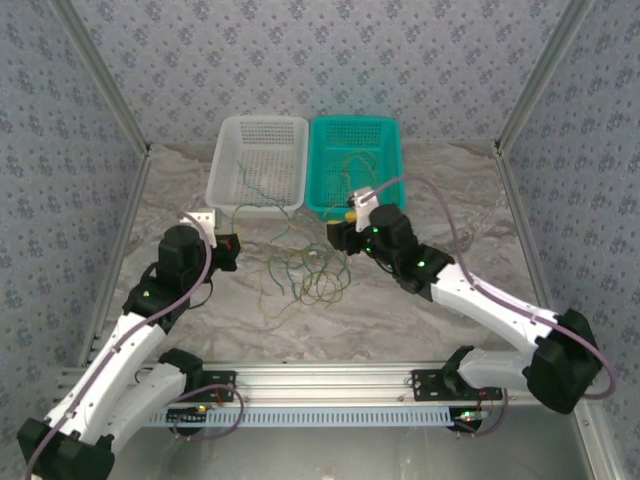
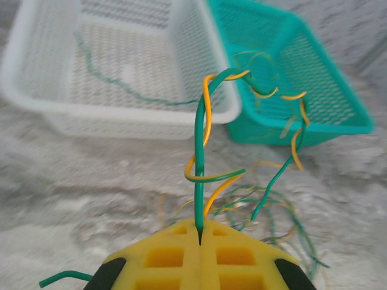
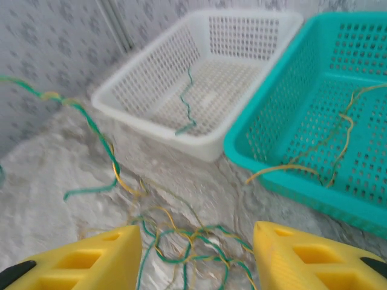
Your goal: Untangle the cables
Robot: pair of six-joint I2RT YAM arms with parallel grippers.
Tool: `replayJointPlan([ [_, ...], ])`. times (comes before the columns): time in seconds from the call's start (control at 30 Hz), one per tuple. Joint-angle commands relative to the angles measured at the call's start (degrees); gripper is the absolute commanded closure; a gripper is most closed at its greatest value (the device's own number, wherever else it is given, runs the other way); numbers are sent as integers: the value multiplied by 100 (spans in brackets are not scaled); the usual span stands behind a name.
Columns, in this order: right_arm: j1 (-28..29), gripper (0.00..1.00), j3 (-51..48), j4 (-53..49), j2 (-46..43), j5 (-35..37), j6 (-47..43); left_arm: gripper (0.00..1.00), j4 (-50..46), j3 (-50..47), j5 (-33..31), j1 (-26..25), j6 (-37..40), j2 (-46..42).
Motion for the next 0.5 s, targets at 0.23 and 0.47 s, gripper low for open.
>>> replayJointPlan([
  [0.23, -1047, 32, -472, 219, -385, -3170, -404, 100, 1578, -239, 1672, 13, -71, -10],
  [0.47, -1133, 30, -444, 279, -148, -3251, -878, 100, 1855, -127, 1775, 11, -125, -203],
])
